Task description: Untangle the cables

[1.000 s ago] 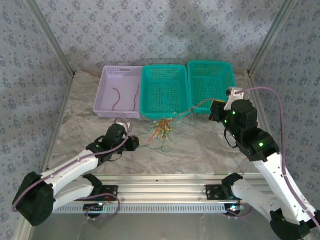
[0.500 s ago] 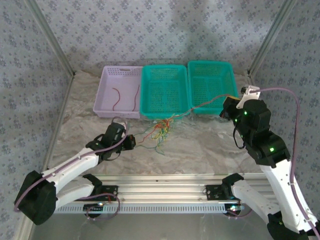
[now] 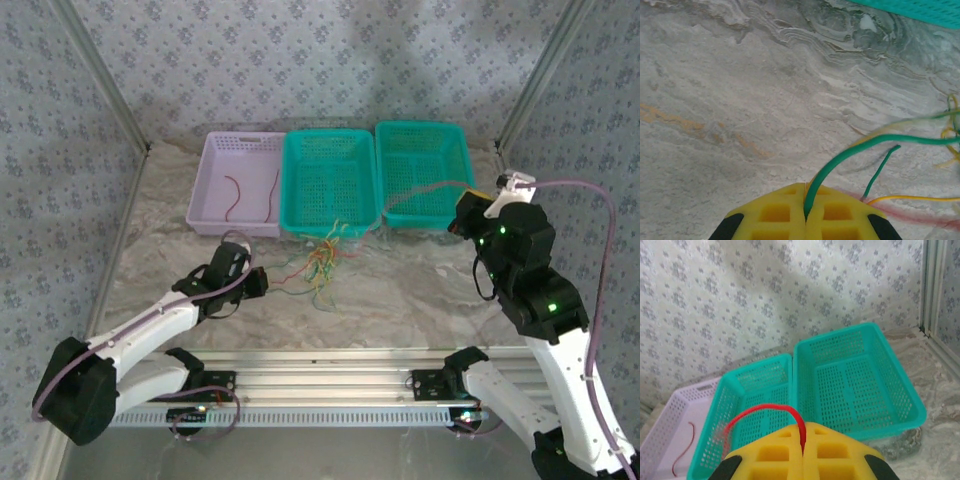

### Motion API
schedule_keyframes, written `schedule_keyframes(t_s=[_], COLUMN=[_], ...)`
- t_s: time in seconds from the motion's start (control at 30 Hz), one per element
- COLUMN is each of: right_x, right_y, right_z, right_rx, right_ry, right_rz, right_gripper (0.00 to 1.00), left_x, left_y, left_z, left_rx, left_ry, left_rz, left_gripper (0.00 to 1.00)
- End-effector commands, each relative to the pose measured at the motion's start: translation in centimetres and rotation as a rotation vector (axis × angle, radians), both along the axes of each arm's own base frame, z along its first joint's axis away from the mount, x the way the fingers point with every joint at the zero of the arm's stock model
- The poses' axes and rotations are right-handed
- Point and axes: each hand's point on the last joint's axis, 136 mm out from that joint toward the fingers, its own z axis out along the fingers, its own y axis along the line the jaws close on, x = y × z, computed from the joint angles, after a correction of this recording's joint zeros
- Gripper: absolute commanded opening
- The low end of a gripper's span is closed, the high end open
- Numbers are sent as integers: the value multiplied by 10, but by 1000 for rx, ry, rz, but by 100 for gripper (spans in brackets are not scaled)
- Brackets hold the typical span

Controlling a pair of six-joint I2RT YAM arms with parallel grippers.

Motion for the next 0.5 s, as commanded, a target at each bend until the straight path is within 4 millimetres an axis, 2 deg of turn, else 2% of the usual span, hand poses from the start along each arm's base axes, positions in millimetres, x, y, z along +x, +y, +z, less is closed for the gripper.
schedule_keyframes(t_s=[0.0,0.13,0.3,0.47], right_x=[-10,-8,4,22], right_y=[-14,-3,27,66], right_z=[38,43,44,50], right_rx=[58,79,118,168], right_ry=[-122,-117,-117,-90], right_rz=[-50,9,149,323], right_gripper=[0,0,0,0], left_x=[-2,-1,3,7], left_y=[15,14,8,2], left_z=[-7,-6,1,16], left_rx=[70,63,36,-3], left_ry=[21,16,6,-32], left_rz=[28,34,31,23], left_gripper=[0,0,0,0])
